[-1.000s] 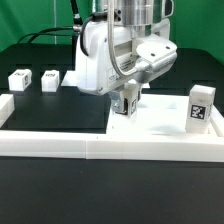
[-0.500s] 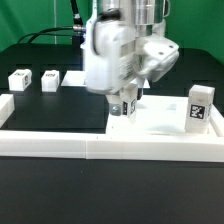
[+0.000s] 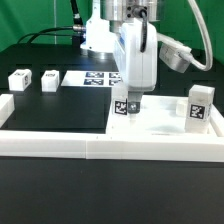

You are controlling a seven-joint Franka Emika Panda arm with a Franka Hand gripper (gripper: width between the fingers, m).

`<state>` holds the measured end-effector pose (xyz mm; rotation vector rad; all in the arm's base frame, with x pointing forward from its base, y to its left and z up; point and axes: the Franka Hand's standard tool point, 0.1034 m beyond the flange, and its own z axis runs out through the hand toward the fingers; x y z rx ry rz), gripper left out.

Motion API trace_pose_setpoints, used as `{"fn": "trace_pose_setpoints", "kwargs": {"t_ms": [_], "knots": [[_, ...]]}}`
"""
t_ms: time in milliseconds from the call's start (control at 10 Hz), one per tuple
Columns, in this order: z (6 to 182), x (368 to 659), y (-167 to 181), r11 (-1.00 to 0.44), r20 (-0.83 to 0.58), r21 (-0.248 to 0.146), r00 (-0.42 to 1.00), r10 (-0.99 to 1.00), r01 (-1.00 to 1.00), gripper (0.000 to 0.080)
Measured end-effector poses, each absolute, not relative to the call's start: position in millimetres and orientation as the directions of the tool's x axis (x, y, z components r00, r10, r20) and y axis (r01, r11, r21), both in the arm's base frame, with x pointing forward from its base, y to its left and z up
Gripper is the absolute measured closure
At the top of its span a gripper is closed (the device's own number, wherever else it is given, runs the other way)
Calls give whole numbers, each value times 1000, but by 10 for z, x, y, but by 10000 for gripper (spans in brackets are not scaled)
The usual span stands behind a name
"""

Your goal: Assemble square table

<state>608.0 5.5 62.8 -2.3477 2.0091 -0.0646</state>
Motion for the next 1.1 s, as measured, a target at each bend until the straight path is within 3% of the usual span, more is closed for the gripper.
{"fn": "trace_pose_setpoints", "kwargs": {"t_ms": [200, 500, 800, 900, 1000, 1100], "knots": [[626, 6094, 45, -495, 55, -90, 492, -869, -864, 151], [597, 6148, -116, -748, 107, -73, 741, -663, -659, 151], [597, 6156, -103, -766, 109, -71, 759, -642, -639, 151], [597, 6156, -101, -748, 106, -76, 741, -663, -659, 239], [597, 6156, -98, -693, 99, -84, 686, -720, -716, 421], [597, 6154, -108, -670, 97, -86, 664, -742, -737, 421]]}}
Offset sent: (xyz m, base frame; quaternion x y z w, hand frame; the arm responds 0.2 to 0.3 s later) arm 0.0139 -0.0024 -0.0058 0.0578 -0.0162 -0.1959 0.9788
